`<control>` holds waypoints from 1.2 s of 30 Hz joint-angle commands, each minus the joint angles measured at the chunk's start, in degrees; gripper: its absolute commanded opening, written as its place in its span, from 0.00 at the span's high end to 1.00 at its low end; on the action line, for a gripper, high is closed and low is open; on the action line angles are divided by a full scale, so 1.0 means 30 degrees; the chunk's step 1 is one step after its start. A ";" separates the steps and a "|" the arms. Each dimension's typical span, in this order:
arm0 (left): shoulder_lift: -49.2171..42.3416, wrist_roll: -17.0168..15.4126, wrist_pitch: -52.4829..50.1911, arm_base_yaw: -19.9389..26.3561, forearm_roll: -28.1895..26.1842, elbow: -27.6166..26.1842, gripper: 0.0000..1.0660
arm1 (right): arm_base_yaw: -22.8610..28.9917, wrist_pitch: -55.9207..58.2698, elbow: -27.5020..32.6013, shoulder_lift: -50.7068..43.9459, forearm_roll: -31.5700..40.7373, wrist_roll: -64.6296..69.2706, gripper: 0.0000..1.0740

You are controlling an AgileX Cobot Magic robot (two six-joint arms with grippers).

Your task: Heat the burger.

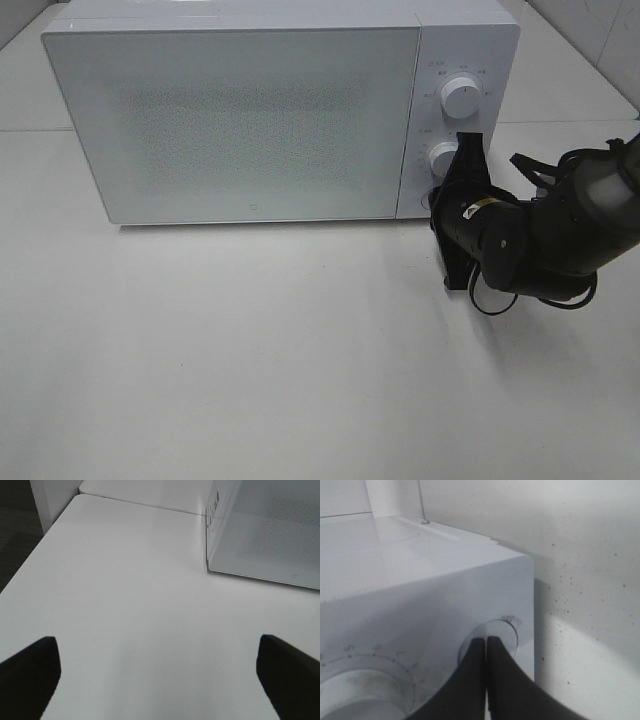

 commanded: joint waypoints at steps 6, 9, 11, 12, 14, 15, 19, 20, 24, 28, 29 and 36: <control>-0.0076 0.0000 -0.0057 0.0000 -0.0115 -0.0038 0.06 | -0.0038 -0.1719 -0.0229 -0.0038 0.0382 -0.1031 1.00; -0.0076 0.0000 -0.0057 0.0000 -0.0115 -0.0038 0.06 | -0.0038 -0.2063 -0.0248 -0.0038 0.0382 -0.1050 1.00; -0.0076 0.0000 -0.0057 0.0000 -0.0115 -0.0038 0.06 | -0.0038 -0.2101 -0.0325 -0.0038 0.0382 -0.1050 1.00; -0.0076 0.0000 -0.0057 0.0000 -0.0115 -0.0038 0.06 | -0.0038 -0.2254 -0.0363 -0.0038 0.0420 -0.1050 1.00; -0.0076 0.0000 -0.0057 0.0000 -0.0115 -0.0038 0.06 | -0.0038 -0.2693 -0.0477 -0.0038 0.0439 -0.1050 1.00; -0.0076 0.0000 -0.0057 0.0000 -0.0115 -0.0038 0.06 | -0.0038 -0.3132 -0.0688 -0.0038 0.0458 -0.1070 1.00; -0.0076 0.0000 -0.0057 0.0000 -0.0115 -0.0038 0.06 | -0.0038 -0.3457 -0.1031 0.0038 0.0458 -0.1337 1.00; -0.0076 0.0000 -0.0057 0.0000 -0.0115 -0.0038 0.06 | -0.0134 -0.3896 -0.1337 0.0286 0.0458 -0.1394 1.00; -0.0076 0.0000 -0.0057 0.0000 -0.0115 -0.0038 0.06 | -0.0248 -0.4450 -0.1757 0.0707 0.0420 -0.1394 1.00; -0.0076 0.0000 -0.0057 0.0000 -0.0115 -0.0038 0.06 | -0.0248 -0.5672 -0.2254 0.1031 0.0477 -0.1490 1.00; -0.0076 0.0000 -0.0057 0.0000 -0.0115 -0.0038 0.06 | -0.0248 -0.5921 -0.2445 0.1089 0.0554 -0.1566 1.00; -0.0076 0.0000 -0.0057 0.0000 -0.0115 -0.0038 0.06 | -0.0248 -0.6322 -0.2502 0.1089 0.0802 -0.1814 1.00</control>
